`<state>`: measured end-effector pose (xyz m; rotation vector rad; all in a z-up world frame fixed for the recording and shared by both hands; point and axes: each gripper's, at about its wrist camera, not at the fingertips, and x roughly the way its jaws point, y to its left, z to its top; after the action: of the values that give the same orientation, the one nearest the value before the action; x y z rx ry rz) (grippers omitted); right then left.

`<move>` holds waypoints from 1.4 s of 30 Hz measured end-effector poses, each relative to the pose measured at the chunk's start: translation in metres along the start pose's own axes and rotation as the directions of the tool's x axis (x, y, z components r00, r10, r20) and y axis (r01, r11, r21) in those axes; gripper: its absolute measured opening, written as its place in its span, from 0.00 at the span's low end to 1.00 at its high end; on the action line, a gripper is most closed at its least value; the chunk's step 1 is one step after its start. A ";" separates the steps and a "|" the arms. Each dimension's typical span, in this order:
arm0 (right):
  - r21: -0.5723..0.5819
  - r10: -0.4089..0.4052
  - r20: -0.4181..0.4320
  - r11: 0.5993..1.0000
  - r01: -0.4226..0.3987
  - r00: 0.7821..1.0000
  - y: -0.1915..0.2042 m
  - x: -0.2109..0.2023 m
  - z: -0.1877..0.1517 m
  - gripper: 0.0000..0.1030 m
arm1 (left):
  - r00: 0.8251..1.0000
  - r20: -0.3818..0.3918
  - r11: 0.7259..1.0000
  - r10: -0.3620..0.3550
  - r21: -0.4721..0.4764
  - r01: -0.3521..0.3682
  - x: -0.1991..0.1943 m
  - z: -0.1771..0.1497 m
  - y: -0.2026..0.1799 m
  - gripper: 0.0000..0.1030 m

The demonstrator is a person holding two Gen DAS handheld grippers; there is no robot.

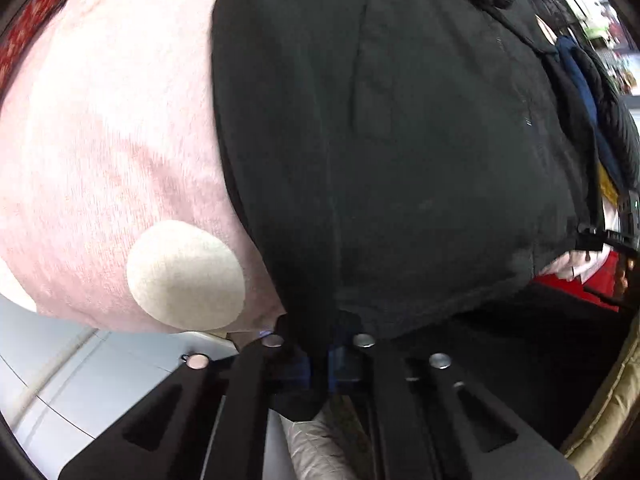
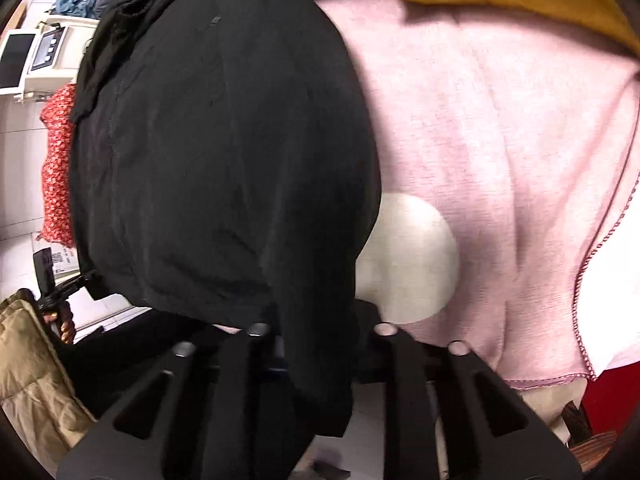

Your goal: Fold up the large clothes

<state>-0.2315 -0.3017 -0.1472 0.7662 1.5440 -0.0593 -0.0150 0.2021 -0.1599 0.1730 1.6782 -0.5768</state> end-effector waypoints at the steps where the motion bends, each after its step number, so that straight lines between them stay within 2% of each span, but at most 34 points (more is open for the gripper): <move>1: -0.002 0.005 0.002 1.000 -0.005 1.000 0.001 -0.002 -0.001 0.12 | 1.000 -0.002 0.999 0.014 0.040 -0.014 -0.007 0.000 -0.005 0.03; 5: 0.001 0.054 0.003 0.999 -0.054 0.999 0.009 -0.020 -0.009 0.09 | 1.000 -0.009 0.984 0.022 0.176 -0.020 -0.032 -0.009 -0.019 0.03; 7: 0.021 0.087 -0.005 0.996 -0.087 0.996 0.007 -0.025 -0.017 0.09 | 1.000 -0.010 0.982 0.006 0.190 -0.004 -0.040 -0.018 -0.016 0.03; 14: 0.105 0.144 -0.063 0.985 -0.137 0.988 -0.005 -0.015 -0.067 0.08 | 0.997 -0.082 0.986 0.004 0.165 0.009 -0.040 -0.050 0.003 0.03; 17: 0.190 0.188 -0.086 0.967 -0.169 0.978 -0.016 -0.004 -0.088 0.08 | 0.992 -0.123 0.995 -0.036 0.085 0.046 -0.027 -0.063 0.014 0.03; 20: 0.214 0.191 -0.084 0.962 -0.169 0.978 -0.016 0.000 -0.084 0.08 | 0.990 -0.130 0.998 -0.050 0.023 0.053 -0.019 -0.045 0.015 0.02; 22: 0.186 0.191 -0.067 0.967 -0.176 0.979 -0.008 -0.005 -0.068 0.08 | 0.992 -0.114 0.998 -0.049 0.033 0.053 -0.023 -0.029 0.009 0.02; 24: 0.180 0.211 -0.035 0.963 -0.202 0.977 -0.006 -0.014 -0.052 0.08 | 0.996 -0.057 0.997 -0.066 0.028 0.067 -0.034 -0.011 0.004 0.02; 25: 0.171 0.218 -0.012 0.962 -0.212 0.976 -0.002 -0.020 -0.038 0.08 | 0.996 -0.002 0.996 -0.086 0.013 0.086 -0.044 0.004 0.002 0.02; 27: 0.145 0.218 0.015 0.965 -0.218 0.976 0.004 -0.027 -0.017 0.08 | 0.989 0.064 0.991 -0.130 -0.008 0.131 -0.059 0.023 -0.002 0.02; 30: 0.063 0.183 0.051 0.980 -0.186 0.982 0.022 -0.036 0.030 0.08 | 0.977 0.143 0.988 -0.155 0.011 0.155 -0.072 0.065 -0.014 0.03; 33: -0.001 0.138 0.107 0.990 -0.139 0.985 0.042 -0.043 0.074 0.08 | 0.971 0.200 0.991 -0.134 0.017 0.133 -0.077 0.101 -0.026 0.03; 34: -0.017 0.123 0.133 0.992 -0.122 0.983 0.050 -0.049 0.092 0.08 | 0.966 0.231 0.993 -0.117 0.004 0.120 -0.082 0.123 -0.024 0.03; 36: -0.040 0.101 0.195 0.995 -0.095 0.976 0.060 -0.063 0.129 0.08 | 0.959 0.267 0.994 -0.094 -0.029 0.106 -0.086 0.134 -0.016 0.03; 39: -0.044 0.065 0.271 0.998 -0.055 0.961 0.075 -0.082 0.185 0.07 | 0.949 0.312 0.989 -0.049 -0.118 0.090 -0.103 0.181 0.013 0.03; 42: -0.039 0.107 0.322 0.994 -0.100 0.941 0.077 -0.110 0.229 0.07 | 0.926 0.367 0.976 -0.089 -0.151 0.154 -0.123 0.217 0.033 0.03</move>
<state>-0.0027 -0.3979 -0.0513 0.7771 1.1888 -0.0858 0.2153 0.1554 -0.0694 -0.1609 1.3796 -0.5129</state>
